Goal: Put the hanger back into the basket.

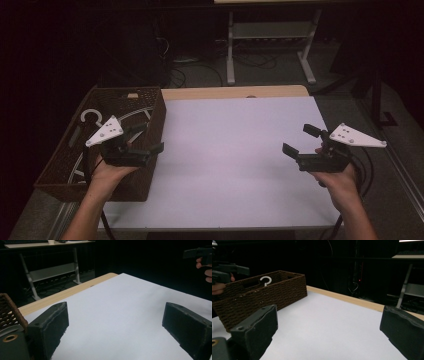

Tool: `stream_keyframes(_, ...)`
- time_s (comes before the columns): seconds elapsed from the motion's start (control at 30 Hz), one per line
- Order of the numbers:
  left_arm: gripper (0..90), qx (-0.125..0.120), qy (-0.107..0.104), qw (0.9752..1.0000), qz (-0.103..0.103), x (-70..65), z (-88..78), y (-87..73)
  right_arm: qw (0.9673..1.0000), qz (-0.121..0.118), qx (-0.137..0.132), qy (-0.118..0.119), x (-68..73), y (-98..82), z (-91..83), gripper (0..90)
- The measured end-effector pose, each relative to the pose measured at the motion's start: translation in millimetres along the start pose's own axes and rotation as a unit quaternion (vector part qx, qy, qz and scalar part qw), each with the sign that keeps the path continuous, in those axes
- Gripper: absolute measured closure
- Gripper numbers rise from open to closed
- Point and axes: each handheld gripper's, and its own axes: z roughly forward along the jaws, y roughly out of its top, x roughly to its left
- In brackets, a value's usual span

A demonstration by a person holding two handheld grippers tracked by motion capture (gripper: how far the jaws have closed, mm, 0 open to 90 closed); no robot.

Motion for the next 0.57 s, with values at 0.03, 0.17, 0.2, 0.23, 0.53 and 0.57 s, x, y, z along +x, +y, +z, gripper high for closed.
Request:
stream_keyframes(0.03, 6.5, 0.001, -0.001, 1.0, -0.001, -0.1, -0.3, -0.7, 1.0, 0.0, 0.0, 0.0, 0.0, 0.0, 0.0, 1.0)
stream_keyframes(0.17, 6.3, 0.003, -0.003, 1.0, -0.002, -0.5, 0.7, -4.0, 1.0, -0.004, -0.006, 0.001, 1.0, 3.4, 0.1, 1.0)
stream_keyframes(0.2, 6.3, 0.003, -0.003, 1.0, -0.002, -0.5, 0.7, -4.0, 1.0, -0.004, -0.006, 0.001, 1.0, 3.4, 0.1, 1.0)
stream_keyframes(0.23, 6.3, 0.003, -0.003, 1.0, -0.002, -0.5, 0.7, -3.9, 1.0, -0.005, -0.006, 0.001, 0.8, 3.7, 0.4, 1.0)
stream_keyframes(0.53, 6.3, 0.004, -0.004, 1.0, -0.003, 0.5, -0.2, -3.7, 1.0, -0.002, -0.008, 0.003, 1.4, 4.7, 0.7, 1.0)
stream_keyframes(0.57, 6.3, 0.004, -0.005, 1.0, -0.004, 0.6, -0.1, -3.7, 1.0, -0.002, -0.007, 0.003, 1.4, 4.7, 0.7, 1.0)
